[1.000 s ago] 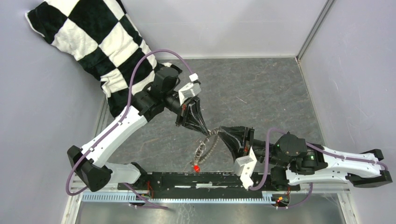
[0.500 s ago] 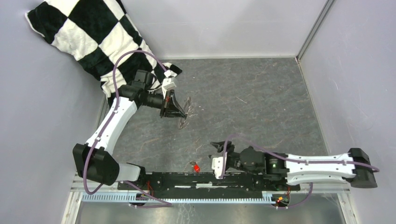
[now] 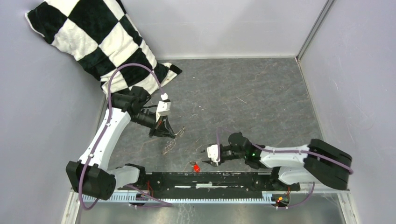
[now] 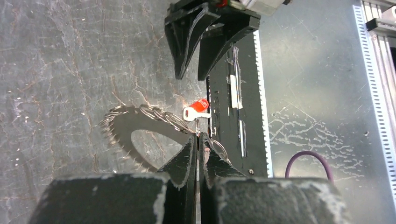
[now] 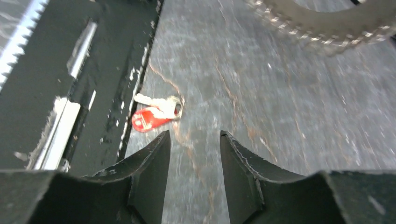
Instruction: Put the keys on the keyring
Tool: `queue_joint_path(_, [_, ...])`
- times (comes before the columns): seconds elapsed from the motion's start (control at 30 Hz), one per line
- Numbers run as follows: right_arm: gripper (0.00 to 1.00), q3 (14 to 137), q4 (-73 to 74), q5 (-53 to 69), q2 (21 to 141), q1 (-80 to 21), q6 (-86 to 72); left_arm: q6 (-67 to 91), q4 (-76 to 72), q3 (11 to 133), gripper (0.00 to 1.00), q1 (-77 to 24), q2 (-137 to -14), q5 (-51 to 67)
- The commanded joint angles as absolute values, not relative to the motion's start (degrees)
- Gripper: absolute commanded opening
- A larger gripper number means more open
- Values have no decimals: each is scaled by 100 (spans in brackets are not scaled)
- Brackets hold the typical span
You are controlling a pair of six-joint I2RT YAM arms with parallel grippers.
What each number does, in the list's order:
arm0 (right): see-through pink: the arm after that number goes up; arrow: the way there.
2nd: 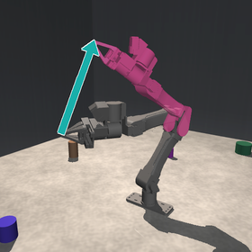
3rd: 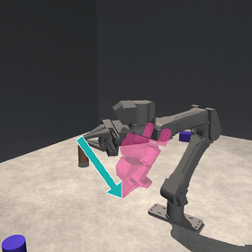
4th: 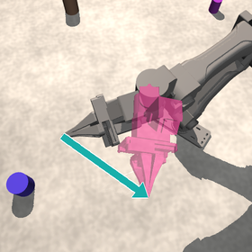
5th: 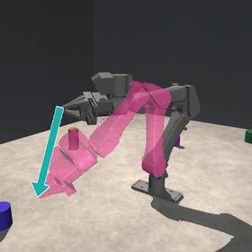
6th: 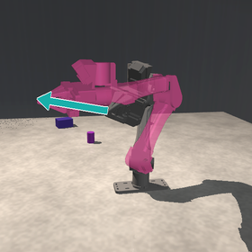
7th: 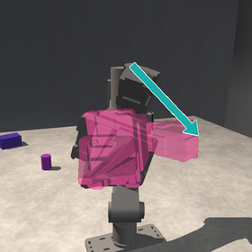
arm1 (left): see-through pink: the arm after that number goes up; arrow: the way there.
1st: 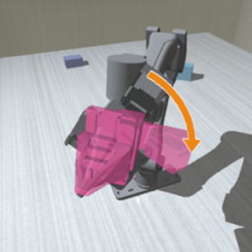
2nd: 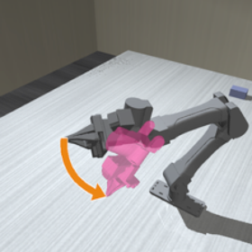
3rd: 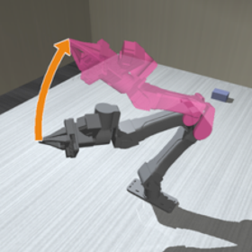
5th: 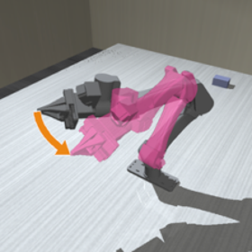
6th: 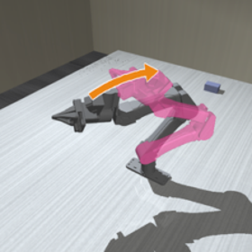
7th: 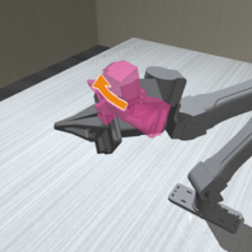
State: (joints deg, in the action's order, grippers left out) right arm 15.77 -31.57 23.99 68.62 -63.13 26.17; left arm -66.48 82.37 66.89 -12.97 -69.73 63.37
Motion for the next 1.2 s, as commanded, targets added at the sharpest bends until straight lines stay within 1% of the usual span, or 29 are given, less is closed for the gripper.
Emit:
queue_joint_path(0.0, [49,2305,-4106,4250,7686,-6081,2373,-7013,8393,6815,2,-1283,-6524,6619])
queue_joint_path(0.2, [48,2655,-4306,4614,8540,-6073,2454,-7089,8393,6542,2,-1283,-6084,6414])
queue_joint_path(0.4, [46,2796,-4519,4696,9077,-6082,2449,-7112,8393,6647,2,-1325,-5906,6468])
queue_joint_path(0.57, [43,3054,-4144,4650,9451,-6084,2644,-7159,8392,6774,2,-1515,-5781,6521])
queue_joint_path(0.8, [40,3223,-3714,4509,9814,-6083,2768,-7322,8394,6848,2,-1808,-5542,6437])
queue_joint_path(1.07, [39,3203,-3221,4351,9841,-6084,2818,-7615,8394,6975,2,-1921,-5407,6543])
queue_joint_path(1.17, [36,3267,-3178,4270,9895,-6087,2771,-7709,8392,7019,2,-2017,-5359,6550])
